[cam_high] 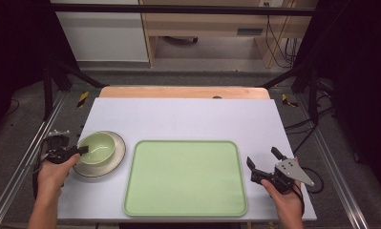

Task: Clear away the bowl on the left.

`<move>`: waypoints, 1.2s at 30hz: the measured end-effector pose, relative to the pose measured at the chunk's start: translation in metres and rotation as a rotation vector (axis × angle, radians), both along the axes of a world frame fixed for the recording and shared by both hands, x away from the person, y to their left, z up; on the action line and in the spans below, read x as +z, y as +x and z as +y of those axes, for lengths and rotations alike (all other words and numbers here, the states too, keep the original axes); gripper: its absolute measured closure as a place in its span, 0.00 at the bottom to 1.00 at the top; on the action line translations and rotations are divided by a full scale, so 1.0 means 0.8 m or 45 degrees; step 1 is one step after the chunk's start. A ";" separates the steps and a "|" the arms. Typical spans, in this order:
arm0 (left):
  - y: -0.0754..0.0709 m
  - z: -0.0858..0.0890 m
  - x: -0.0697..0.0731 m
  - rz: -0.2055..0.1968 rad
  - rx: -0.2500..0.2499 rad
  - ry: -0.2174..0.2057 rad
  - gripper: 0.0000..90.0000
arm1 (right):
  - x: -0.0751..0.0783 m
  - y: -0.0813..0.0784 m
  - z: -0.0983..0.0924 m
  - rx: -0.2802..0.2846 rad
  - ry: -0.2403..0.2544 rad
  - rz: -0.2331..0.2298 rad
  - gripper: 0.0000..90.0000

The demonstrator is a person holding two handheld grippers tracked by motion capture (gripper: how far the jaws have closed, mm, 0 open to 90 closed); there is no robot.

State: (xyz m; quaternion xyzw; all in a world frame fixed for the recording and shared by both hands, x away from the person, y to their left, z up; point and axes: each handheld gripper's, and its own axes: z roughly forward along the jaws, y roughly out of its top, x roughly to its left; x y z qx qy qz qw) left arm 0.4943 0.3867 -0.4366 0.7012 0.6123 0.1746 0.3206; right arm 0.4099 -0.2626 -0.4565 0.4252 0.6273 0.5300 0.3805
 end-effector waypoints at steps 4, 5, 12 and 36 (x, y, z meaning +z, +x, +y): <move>0.001 -0.004 -0.003 0.010 0.001 0.019 0.87 | 0.000 0.000 0.000 -0.002 -0.002 0.002 0.06; 0.002 -0.005 -0.002 0.010 0.004 0.021 0.87 | 0.000 0.000 0.000 -0.001 -0.005 0.001 0.06; 0.002 -0.004 -0.003 0.002 -0.006 0.022 0.91 | 0.000 0.000 0.001 0.001 -0.010 0.004 0.06; -0.004 -0.002 0.005 -0.079 -0.009 -0.124 0.92 | -0.001 0.001 0.002 0.016 -0.019 0.009 0.06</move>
